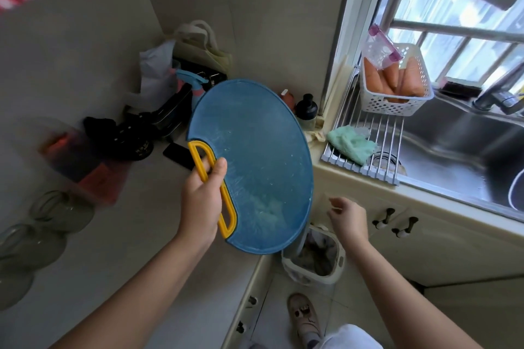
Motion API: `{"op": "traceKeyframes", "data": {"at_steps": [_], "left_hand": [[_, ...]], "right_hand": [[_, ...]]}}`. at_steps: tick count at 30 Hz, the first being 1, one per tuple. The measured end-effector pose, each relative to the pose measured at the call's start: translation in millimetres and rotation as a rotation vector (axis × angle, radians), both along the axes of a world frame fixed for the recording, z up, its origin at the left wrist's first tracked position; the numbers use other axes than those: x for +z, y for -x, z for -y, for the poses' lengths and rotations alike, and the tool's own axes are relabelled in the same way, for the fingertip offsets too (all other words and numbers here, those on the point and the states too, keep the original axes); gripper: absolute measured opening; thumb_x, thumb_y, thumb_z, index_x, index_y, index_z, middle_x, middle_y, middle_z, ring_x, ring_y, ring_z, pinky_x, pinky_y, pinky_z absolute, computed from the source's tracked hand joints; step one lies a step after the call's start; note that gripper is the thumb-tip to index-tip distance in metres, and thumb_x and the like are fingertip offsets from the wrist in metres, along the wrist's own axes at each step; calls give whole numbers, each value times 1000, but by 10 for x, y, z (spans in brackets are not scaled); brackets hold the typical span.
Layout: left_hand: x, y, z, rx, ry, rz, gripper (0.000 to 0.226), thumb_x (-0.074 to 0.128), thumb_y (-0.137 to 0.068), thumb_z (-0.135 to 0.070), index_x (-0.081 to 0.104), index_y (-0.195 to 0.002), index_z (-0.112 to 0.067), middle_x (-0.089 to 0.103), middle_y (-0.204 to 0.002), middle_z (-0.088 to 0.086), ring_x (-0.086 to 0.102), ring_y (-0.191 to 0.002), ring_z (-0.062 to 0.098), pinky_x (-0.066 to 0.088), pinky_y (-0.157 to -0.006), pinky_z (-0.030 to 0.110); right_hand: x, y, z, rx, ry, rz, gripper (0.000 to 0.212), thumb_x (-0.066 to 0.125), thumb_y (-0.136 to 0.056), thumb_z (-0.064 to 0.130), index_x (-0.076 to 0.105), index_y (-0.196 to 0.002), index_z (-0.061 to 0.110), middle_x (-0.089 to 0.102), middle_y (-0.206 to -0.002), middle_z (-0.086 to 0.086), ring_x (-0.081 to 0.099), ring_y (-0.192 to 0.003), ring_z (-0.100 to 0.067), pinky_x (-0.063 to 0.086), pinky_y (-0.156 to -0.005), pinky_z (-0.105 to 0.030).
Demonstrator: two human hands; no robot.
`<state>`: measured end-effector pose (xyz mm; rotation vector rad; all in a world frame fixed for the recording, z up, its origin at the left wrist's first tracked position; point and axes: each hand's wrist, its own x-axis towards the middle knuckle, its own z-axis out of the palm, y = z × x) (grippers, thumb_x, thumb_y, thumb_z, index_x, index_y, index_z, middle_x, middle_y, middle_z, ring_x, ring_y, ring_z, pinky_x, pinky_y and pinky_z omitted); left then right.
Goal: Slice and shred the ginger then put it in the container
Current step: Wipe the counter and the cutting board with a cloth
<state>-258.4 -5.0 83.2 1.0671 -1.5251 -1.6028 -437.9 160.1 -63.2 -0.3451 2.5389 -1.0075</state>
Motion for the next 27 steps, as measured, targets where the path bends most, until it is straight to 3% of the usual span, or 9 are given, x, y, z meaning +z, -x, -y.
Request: {"op": "traceKeyframes", "data": {"at_steps": [4, 9, 12, 16, 18, 19, 21, 23, 27], "left_hand": [[-22, -232, 167, 28, -107, -32, 15, 59, -93, -26, 73, -88, -21, 70, -100, 6, 64, -103, 30, 46, -97, 55], [16, -679, 405, 122, -176, -98, 18, 50, -96, -12, 67, -95, -17, 74, -89, -5, 70, -81, 10, 58, -75, 29], [18, -989, 545, 180, -226, -120, 18, 50, -97, -14, 65, -107, -15, 71, -101, -5, 70, -84, 10, 58, -72, 28], [90, -1347, 621, 281, -361, -142, 15, 48, -98, -22, 63, -102, -22, 73, -79, -9, 67, -80, 11, 50, -71, 30], [120, -1564, 641, 344, -404, -139, 14, 49, -98, -26, 62, -98, -22, 72, -75, -8, 65, -79, 13, 48, -69, 32], [131, -1682, 643, 376, -419, -137, 14, 49, -98, -28, 62, -96, -22, 72, -77, -6, 64, -79, 14, 48, -68, 32], [137, -1926, 636, 454, -427, -130, 14, 50, -97, -30, 61, -94, -22, 68, -84, -3, 63, -79, 15, 48, -69, 33], [150, -2175, 601, 524, -416, -117, 14, 52, -96, -32, 61, -93, -22, 66, -88, -2, 63, -79, 15, 47, -69, 33], [169, -2687, 497, 538, -382, -163, 27, 50, -95, -32, 74, -86, -22, 74, -82, -5, 70, -74, 13, 48, -72, 33]], "right_hand": [[31, 18, -38, 159, -234, -155, 46, 49, -83, -13, 67, -119, 11, 59, -124, -7, 53, -117, -24, 46, -94, -35], [91, -32, -2, 337, -306, -157, 53, 46, -79, -19, 67, -117, 11, 58, -130, -10, 50, -124, -26, 40, -101, -34], [132, -27, 18, 326, -264, -150, 45, 49, -82, -17, 68, -114, 9, 64, -121, -12, 58, -113, -26, 49, -96, -38], [434, -155, 151, 399, -274, -250, 8, 66, -90, 15, 72, -92, 10, 72, -94, -9, 66, -83, -24, 56, -82, -44], [610, -266, 266, 472, -249, -312, 41, 61, -94, 33, 62, -60, 9, 65, -63, -6, 59, -58, -22, 52, -87, -46], [708, -334, 334, 519, -214, -351, 50, 56, -95, 38, 60, -56, 7, 64, -61, -7, 59, -58, -24, 49, -89, -45], [765, -492, 494, 638, -89, -419, 41, 53, -97, 35, 75, -78, 5, 74, -95, -11, 68, -89, -29, 48, -93, -40], [732, -735, 652, 820, 56, -456, 29, 53, -98, 27, 73, -108, 8, 66, -124, -7, 59, -120, -26, 44, -101, -38], [497, -1420, 921, 1342, 180, -447, 57, 27, -102, 44, 56, -135, 9, 51, -143, -7, 40, -138, -24, 36, -112, -44]]}}
